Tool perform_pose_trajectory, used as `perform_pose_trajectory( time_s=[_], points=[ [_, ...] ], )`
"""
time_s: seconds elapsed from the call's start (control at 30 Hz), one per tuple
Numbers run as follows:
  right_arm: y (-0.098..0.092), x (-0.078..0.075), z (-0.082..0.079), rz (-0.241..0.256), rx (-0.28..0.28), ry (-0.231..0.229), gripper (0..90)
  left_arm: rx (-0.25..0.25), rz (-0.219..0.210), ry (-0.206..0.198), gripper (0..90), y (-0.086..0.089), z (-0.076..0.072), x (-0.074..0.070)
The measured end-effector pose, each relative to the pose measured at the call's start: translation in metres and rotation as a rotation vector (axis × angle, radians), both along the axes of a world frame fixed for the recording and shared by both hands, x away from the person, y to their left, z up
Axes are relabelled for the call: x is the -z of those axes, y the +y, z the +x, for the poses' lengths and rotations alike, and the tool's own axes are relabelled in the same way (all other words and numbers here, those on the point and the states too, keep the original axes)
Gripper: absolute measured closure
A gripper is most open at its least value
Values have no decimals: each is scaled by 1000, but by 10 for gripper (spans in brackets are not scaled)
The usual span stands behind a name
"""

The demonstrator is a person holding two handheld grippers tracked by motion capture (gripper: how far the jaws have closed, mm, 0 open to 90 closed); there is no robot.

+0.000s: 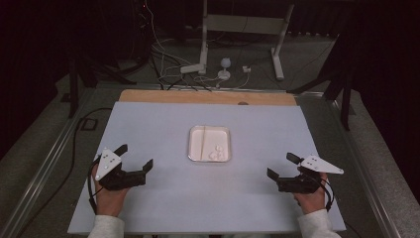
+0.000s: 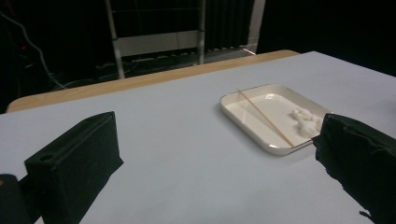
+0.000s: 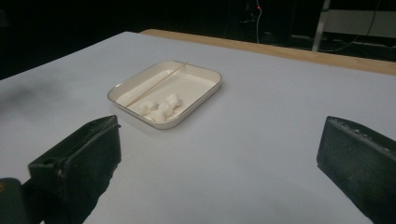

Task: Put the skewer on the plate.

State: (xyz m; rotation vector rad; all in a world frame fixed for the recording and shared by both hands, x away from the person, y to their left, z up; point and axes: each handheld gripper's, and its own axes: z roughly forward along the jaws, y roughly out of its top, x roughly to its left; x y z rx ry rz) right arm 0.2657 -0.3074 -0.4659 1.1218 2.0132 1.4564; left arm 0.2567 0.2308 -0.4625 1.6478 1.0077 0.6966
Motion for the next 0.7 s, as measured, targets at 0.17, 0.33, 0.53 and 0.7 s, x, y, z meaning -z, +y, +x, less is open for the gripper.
perform_pose_trajectory(
  time_s=[0.17,0.33,0.53,0.7],
  points=[
    [-2,1,1,8,11,2,0,-18,-24,8,7,8,-4,5],
    [-3,3,2,8,18,3,0,-40,-24,9,7,11,-5,6],
    [-4,5,3,0,18,9,0,-57,-26,19,7,13,-4,9],
    [-5,7,4,0,28,13,0,-74,-32,37,7,16,-2,12]
  ],
)
